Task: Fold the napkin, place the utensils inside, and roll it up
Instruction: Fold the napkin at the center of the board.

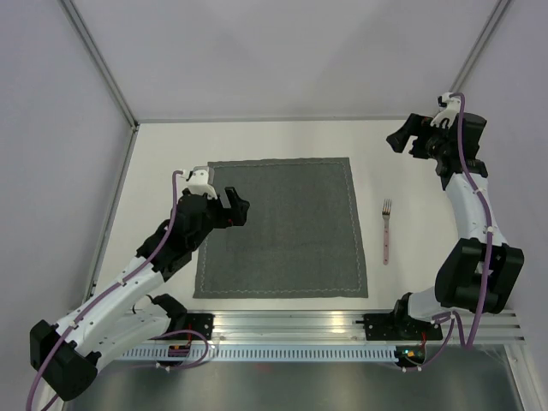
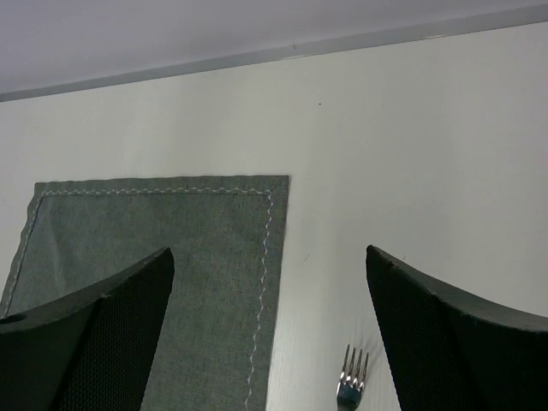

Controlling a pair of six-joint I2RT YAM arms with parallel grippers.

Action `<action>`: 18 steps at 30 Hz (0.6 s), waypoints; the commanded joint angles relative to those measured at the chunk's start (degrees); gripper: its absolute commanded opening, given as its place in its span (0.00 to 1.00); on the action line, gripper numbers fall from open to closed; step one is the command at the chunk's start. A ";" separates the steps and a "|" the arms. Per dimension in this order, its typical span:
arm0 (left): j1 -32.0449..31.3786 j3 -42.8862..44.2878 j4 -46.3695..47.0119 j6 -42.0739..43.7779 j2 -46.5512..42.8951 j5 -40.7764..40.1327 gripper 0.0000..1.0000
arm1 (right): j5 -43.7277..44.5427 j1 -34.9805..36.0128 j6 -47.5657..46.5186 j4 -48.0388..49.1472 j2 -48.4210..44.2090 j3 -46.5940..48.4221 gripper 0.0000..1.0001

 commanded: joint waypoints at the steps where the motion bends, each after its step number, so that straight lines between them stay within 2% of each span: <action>1: 0.33 1.49 0.11 -0.87 -0.81 -1.28 1.00 | 1.04 -0.26 -0.06 1.58 -1.87 0.32 0.98; 9: 0.33 6.05 -3.49 -2.37 -0.02 -1.63 1.00 | 2.02 0.09 -4.45 0.00 -3.98 -1.09 0.98; 11: 0.42 10.25 -6.38 -2.37 0.51 -3.20 1.00 | 5.50 3.32 -7.52 -1.75 -4.42 -0.48 0.97; 12: 0.50 12.11 -7.79 -2.46 1.21 -3.99 1.00 | 7.53 5.78 -8.84 -3.93 -4.42 0.40 0.96; 13: 0.59 16.04 -8.93 -2.63 1.47 -5.83 1.00 | 9.64 12.50 -10.16 -4.65 -5.03 0.58 0.94; 15: 0.59 19.75 -11.58 -2.98 1.57 -7.25 1.00 | 13.76 20.36 -12.01 -4.92 -5.65 -0.11 0.93; 16: 0.50 23.25 -12.19 -3.07 1.04 -8.38 1.00 | 15.27 27.35 -12.19 -5.01 -5.48 -0.21 0.92; 18: 0.68 26.79 -14.03 -3.42 0.69 -9.36 1.00 | 17.65 34.16 -12.54 -5.27 -4.43 -0.29 0.88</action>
